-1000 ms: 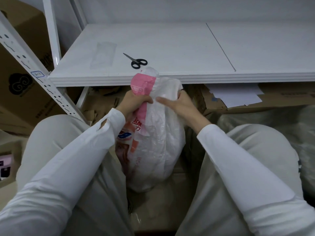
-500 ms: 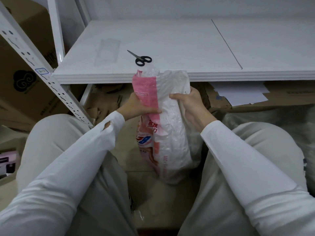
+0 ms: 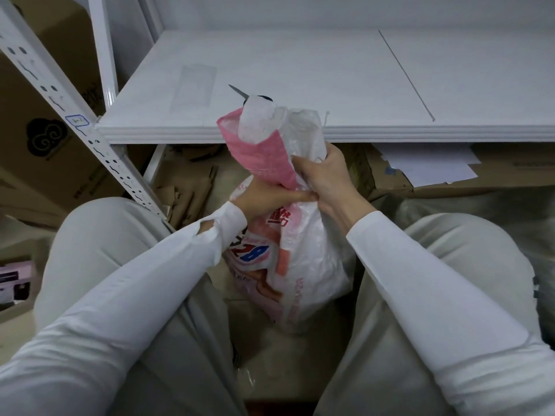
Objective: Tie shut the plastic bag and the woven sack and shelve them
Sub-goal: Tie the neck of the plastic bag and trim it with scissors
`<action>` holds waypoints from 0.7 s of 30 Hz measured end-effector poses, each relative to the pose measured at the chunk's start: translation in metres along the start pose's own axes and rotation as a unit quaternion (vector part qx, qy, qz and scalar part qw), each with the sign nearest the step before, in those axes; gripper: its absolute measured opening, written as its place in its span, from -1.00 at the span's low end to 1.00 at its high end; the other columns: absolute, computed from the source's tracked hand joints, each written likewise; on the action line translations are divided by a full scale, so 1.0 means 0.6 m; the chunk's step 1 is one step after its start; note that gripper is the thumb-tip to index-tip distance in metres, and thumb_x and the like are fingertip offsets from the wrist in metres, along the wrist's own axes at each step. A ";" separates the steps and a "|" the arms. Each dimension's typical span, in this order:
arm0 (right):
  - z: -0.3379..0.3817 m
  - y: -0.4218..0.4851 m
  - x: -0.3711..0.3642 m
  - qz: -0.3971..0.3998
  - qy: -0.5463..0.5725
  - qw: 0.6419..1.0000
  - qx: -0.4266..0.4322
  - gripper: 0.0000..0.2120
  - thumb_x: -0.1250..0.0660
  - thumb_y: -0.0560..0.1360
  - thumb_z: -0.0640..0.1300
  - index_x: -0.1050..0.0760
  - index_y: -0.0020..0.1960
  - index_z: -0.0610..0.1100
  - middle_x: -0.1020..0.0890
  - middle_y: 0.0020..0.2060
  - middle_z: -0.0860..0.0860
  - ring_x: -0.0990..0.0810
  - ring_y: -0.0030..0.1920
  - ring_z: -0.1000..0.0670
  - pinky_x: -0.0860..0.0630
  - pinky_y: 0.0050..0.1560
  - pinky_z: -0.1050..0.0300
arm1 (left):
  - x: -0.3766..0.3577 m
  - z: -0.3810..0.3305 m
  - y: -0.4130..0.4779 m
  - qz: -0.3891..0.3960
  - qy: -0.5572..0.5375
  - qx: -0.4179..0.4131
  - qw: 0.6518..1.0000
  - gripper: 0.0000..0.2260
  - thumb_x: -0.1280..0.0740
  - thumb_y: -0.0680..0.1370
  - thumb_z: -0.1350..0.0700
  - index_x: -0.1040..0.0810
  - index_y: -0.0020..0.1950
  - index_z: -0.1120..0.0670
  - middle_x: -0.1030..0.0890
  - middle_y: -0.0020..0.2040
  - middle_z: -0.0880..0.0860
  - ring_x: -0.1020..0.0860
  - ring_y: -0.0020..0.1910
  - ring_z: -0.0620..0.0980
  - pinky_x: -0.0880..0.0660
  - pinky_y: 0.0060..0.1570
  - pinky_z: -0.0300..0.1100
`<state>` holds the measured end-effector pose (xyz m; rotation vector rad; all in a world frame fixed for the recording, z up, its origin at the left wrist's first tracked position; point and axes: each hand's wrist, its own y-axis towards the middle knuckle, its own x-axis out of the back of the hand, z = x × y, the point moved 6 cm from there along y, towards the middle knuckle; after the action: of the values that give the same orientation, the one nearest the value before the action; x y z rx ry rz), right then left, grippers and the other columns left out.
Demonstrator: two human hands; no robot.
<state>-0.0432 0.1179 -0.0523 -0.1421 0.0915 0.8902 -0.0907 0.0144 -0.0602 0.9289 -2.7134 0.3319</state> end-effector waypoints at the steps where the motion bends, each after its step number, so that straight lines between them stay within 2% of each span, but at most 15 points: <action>1: 0.006 0.001 -0.001 -0.002 -0.021 1.000 0.016 -0.78 -0.49 0.39 -0.30 -0.58 0.00 -0.15 -0.71 -0.15 -0.08 -0.71 -0.14 -0.07 -0.66 -0.13 -0.03 | 0.001 -0.002 0.000 -0.013 -0.014 0.000 1.000 -0.75 -0.56 0.36 0.12 -0.54 -0.09 -0.07 -0.65 -0.09 -0.04 -0.62 -0.12 -0.19 -0.56 -0.16 -0.38; 3: 0.021 0.003 -0.005 -0.005 -0.055 0.997 0.050 -0.83 -0.49 0.40 -0.27 -0.57 -0.08 -0.08 -0.70 -0.20 -0.02 -0.70 -0.17 -0.03 -0.65 -0.17 0.03 | 0.008 -0.007 0.006 -0.038 -0.045 0.005 0.998 -0.73 -0.56 0.33 0.21 -0.57 -0.06 0.02 -0.66 -0.07 0.04 -0.65 -0.08 -0.09 -0.59 -0.14 -0.31; 6: 0.040 0.007 0.001 -0.019 -0.059 0.995 0.082 -0.88 -0.50 0.40 -0.21 -0.57 -0.14 -0.14 -0.67 -0.25 -0.08 -0.66 -0.22 -0.12 -0.58 -0.25 0.03 | 0.027 -0.009 0.024 -0.078 -0.055 0.006 0.995 -0.63 -0.57 0.27 0.27 -0.57 0.01 0.10 -0.65 -0.02 0.09 -0.65 -0.04 -0.01 -0.61 -0.11 -0.20; 8: 0.054 0.013 0.033 -0.072 -0.061 0.992 0.086 -0.71 -0.51 0.34 -0.15 -0.38 -0.35 -0.06 -0.46 -0.41 -0.08 -0.46 -0.32 -0.13 -0.43 -0.25 0.02 | 0.038 -0.008 0.029 -0.106 -0.052 0.016 0.993 -0.62 -0.58 0.25 0.27 -0.55 -0.02 0.06 -0.64 -0.02 0.07 -0.64 -0.06 -0.03 -0.61 -0.15 -0.22; 9: 0.057 0.019 0.055 -0.093 -0.038 0.992 0.070 -0.62 -0.51 0.30 -0.14 -0.27 -0.39 -0.02 -0.38 -0.39 -0.09 -0.41 -0.30 -0.09 -0.41 -0.20 0.01 | 0.043 -0.004 0.030 -0.122 -0.056 0.023 0.991 -0.63 -0.57 0.25 0.27 -0.53 -0.05 0.03 -0.63 -0.03 0.06 -0.63 -0.07 -0.04 -0.60 -0.16 -0.22; 11: 0.063 0.022 0.083 -0.093 0.035 0.994 0.049 -0.60 -0.49 0.28 -0.14 -0.22 -0.35 -0.02 -0.46 -0.27 -0.17 -0.57 -0.21 -0.11 -0.50 -0.09 -0.01 | 0.051 0.004 0.030 -0.150 -0.064 0.041 0.986 -0.64 -0.55 0.25 0.28 -0.51 -0.10 0.00 -0.62 -0.04 0.03 -0.60 -0.07 -0.05 -0.58 -0.17 -0.23; 13: 0.060 0.015 0.075 -0.044 0.026 0.998 0.035 -0.59 -0.52 0.29 -0.06 -0.25 -0.26 -0.05 -0.58 -0.12 -0.29 -0.68 -0.03 -0.13 -0.60 0.05 -0.04 | 0.060 0.004 0.029 -0.178 -0.071 0.047 0.980 -0.68 -0.53 0.22 0.29 -0.54 -0.13 0.05 -0.64 -0.08 0.06 -0.62 -0.09 0.02 -0.62 -0.16 -0.13; 14: 0.052 0.009 0.062 -0.011 -0.004 1.000 0.024 -0.55 -0.56 0.26 0.01 -0.26 -0.23 -0.05 -0.62 -0.08 -0.27 -0.68 0.01 -0.12 -0.60 0.11 -0.07 | 0.065 0.001 0.029 -0.192 -0.074 0.046 0.978 -0.69 -0.52 0.19 0.29 -0.57 -0.13 0.10 -0.65 -0.11 0.10 -0.64 -0.10 0.07 -0.64 -0.14 -0.04; 15: 0.044 0.001 0.046 0.022 -0.042 0.999 0.017 -0.52 -0.59 0.23 0.05 -0.28 -0.22 -0.05 -0.65 -0.10 -0.17 -0.68 -0.01 -0.06 -0.60 0.12 -0.07 | 0.071 -0.003 0.031 -0.204 -0.079 0.038 0.975 -0.70 -0.51 0.17 0.29 -0.58 -0.15 0.14 -0.66 -0.12 0.13 -0.65 -0.10 0.12 -0.64 -0.13 0.03; 17: 0.032 -0.020 0.018 0.080 -0.107 0.991 0.013 -0.52 -0.62 0.23 -0.03 -0.32 -0.14 -0.03 -0.66 -0.08 0.04 -0.67 -0.04 0.12 -0.62 0.05 0.09 | 0.079 -0.016 0.029 -0.224 -0.088 0.017 0.970 -0.73 -0.49 0.16 0.28 -0.56 -0.20 0.14 -0.66 -0.14 0.16 -0.65 -0.11 0.15 -0.63 -0.11 0.11; 19: 0.024 -0.028 0.005 0.104 -0.148 0.983 0.032 -0.44 -0.65 0.18 -0.03 -0.32 -0.06 -0.01 -0.64 0.04 0.08 -0.64 0.03 0.18 -0.60 0.06 0.13 | 0.084 -0.023 0.025 -0.247 -0.103 0.013 0.964 -0.70 -0.50 0.13 0.25 -0.55 -0.19 0.13 -0.66 -0.14 0.15 -0.66 -0.12 0.13 -0.62 -0.10 0.12; 21: 0.021 -0.031 0.003 0.103 -0.193 0.974 0.051 -0.36 -0.66 0.09 0.08 -0.34 -0.02 0.03 -0.61 0.05 0.09 -0.62 0.06 0.15 -0.59 0.07 0.10 | 0.076 -0.027 0.022 -0.251 -0.132 0.007 0.959 -0.68 -0.53 0.15 0.21 -0.58 -0.14 0.13 -0.68 -0.14 0.12 -0.67 -0.13 0.09 -0.62 -0.07 0.11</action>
<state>-0.0276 0.1097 -0.0387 0.1413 -0.2136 1.1042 -0.1314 0.0037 -0.0323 1.7200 -2.5653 0.1283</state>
